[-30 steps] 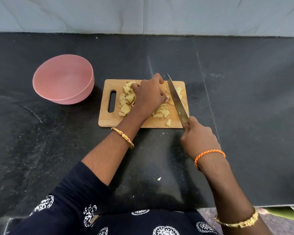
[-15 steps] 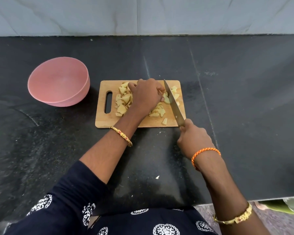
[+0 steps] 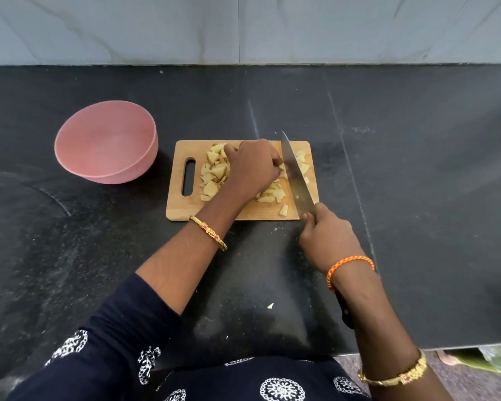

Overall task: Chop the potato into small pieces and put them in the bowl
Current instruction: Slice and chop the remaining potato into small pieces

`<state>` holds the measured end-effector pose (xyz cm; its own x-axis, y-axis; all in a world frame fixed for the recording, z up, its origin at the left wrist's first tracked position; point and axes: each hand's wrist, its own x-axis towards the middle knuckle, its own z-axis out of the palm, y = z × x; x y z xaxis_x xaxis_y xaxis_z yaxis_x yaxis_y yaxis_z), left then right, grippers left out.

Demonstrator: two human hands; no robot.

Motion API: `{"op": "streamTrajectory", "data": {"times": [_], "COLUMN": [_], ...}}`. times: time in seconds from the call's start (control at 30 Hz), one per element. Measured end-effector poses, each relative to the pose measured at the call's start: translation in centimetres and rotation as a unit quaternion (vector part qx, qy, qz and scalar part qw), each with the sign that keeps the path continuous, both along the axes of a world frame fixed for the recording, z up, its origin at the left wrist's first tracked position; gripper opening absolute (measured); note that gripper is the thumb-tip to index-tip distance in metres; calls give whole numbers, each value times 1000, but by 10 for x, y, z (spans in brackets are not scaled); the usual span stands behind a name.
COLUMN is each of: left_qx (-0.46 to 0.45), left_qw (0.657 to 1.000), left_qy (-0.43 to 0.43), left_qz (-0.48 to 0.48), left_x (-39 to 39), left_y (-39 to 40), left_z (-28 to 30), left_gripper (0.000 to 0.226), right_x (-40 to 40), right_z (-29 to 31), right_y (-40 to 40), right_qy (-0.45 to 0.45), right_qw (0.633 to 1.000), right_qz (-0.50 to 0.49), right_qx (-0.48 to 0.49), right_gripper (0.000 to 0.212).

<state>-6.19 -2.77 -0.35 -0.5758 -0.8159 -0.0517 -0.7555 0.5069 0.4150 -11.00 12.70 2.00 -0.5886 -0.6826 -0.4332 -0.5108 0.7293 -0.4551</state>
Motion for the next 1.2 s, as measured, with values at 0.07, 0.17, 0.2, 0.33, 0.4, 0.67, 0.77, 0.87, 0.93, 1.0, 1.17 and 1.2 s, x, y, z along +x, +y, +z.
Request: {"op": "streamTrajectory", "data": {"times": [0.07,0.17,0.2,0.33,0.4,0.67,0.77,0.87,0.93,1.0,1.17,1.2], "left_qx": [-2,7,8,2,-1,19,51,41,29,32,-13,-22], "left_qw": [1000,999,999,999,999,999,997,994,991,975,898,891], "left_qy": [12,30,32,32,30,14,36,72,112,192,383,389], "left_qz": [5,12,16,29,36,49,56,66,72,108,217,235], "left_x": [-1,-2,-2,-3,-3,-4,0,9,14,20,38,41], "left_y": [1,0,0,1,2,4,4,1,-1,-2,-3,-4], "left_z": [-1,0,-1,-2,-2,3,5,7,5,2,-8,-8], "left_gripper": [20,19,20,19,18,16,13,18,22,25,37,38], "right_x": [6,11,11,9,8,-1,-21,-36,-39,-35,-22,-20], "right_z": [-2,-3,-3,-2,-2,3,3,-2,-6,-7,-10,-11], "right_y": [-2,-5,-6,-3,5,34,24,17,15,12,8,8], "right_qy": [9,25,32,44,38,15,23,29,36,42,78,85], "right_qw": [1000,999,999,997,997,1000,998,998,998,998,996,996], "right_qz": [0,2,6,27,28,-17,-49,-61,-58,-49,-16,-8], "right_qx": [11,32,39,61,66,-20,-35,-17,-2,9,26,27], "right_gripper": [13,15,16,19,17,17,18,17,16,16,13,12]}}
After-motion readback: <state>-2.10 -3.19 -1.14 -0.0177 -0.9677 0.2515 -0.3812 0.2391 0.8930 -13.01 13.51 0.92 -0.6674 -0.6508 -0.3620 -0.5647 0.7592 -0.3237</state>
